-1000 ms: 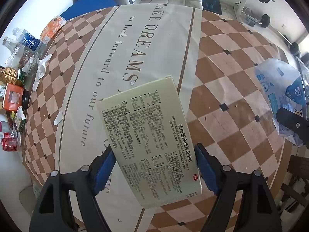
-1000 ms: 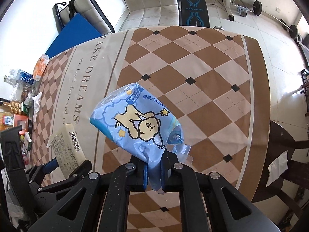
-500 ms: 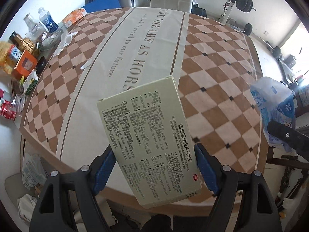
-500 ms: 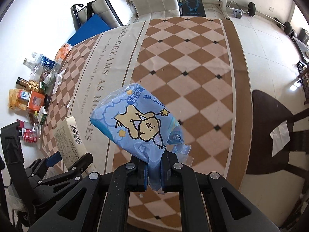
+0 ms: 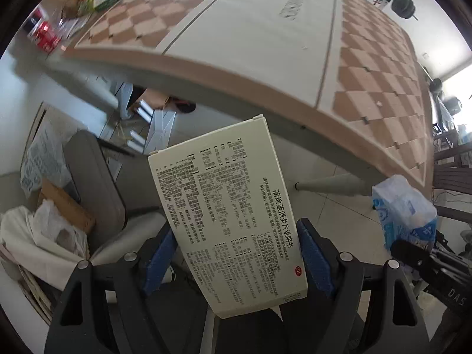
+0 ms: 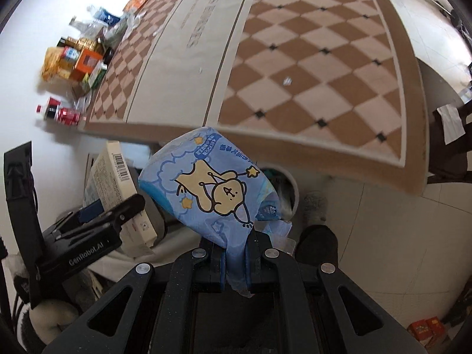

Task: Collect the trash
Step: 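Carry medicine box and cartoon bag over the white bin and open both grippers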

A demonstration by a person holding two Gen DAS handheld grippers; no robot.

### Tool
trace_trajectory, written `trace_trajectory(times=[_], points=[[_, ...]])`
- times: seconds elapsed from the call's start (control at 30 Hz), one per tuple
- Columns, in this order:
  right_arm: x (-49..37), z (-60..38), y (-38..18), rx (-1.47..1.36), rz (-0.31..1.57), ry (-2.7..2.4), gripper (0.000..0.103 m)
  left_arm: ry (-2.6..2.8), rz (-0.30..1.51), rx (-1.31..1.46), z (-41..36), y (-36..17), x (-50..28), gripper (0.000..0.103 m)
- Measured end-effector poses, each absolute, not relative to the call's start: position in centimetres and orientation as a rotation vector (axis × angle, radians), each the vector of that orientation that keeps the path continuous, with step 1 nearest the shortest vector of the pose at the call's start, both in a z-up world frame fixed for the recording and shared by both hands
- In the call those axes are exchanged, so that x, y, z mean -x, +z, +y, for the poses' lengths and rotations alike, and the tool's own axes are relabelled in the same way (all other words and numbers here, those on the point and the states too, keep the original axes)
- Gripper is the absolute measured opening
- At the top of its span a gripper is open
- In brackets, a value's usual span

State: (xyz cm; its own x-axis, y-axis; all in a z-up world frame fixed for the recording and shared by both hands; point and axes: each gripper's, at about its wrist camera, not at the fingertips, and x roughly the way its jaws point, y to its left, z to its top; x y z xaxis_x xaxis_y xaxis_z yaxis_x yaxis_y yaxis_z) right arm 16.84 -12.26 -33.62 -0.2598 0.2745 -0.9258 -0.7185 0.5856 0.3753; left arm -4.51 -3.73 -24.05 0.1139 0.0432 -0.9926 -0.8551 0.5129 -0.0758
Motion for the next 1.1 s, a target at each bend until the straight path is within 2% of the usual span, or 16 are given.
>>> trace_trajectory(times=[0.23, 0.4, 0.57, 0.73, 0.83, 0.9, 0.97, 1.0, 1.07, 1.1], points=[[-11.5, -13.3, -46.5, 0.507, 1.698, 0.932, 0.009, 0.799, 1.393, 0.974, -3.0, -37.4, 6.9, 0.078], [-12.3, -12.9, -58.5, 0.49, 1.73, 0.829, 0.009, 0.751, 1.417, 1.089, -1.3, -49.6, 4.4, 0.078], [-15.1, -11.8, -69.6, 0.441, 1.808, 0.763, 0.009, 0.644, 1.433, 1.202, 0.6, -59.7, 1.5, 0.078], [-17.3, -10.3, -77.8, 0.423, 1.905, 0.77, 0.01, 0.556, 1.474, 1.247, 1.6, -65.6, -0.8, 0.079], [-17.9, -9.5, -81.0, 0.43, 1.941, 0.771, 0.01, 0.565, 1.476, 1.245, 1.6, -66.6, -1.2, 0.081], [-18.1, -8.9, -82.4, 0.454, 1.938, 0.775, 0.01, 0.574, 1.469, 1.264, 1.8, -67.0, -1.2, 0.099], [-18.0, -8.2, -83.6, 0.468, 1.947, 0.778, 0.012, 0.575, 1.466, 1.281, 1.8, -67.2, -1.0, 0.102], [-18.0, -8.0, -84.0, 0.478, 1.952, 0.775, 0.016, 0.578, 1.47, 1.28, 1.8, -67.2, -1.0, 0.102], [-17.9, -7.6, -84.6, 0.493, 1.947, 0.778, 0.036, 0.602, 1.477, 1.262, 2.1, -66.9, -0.7, 0.102], [-17.9, -7.4, -84.5, 0.506, 1.929, 0.774, 0.051, 0.618, 1.475, 1.249, 2.1, -66.7, -0.5, 0.102]])
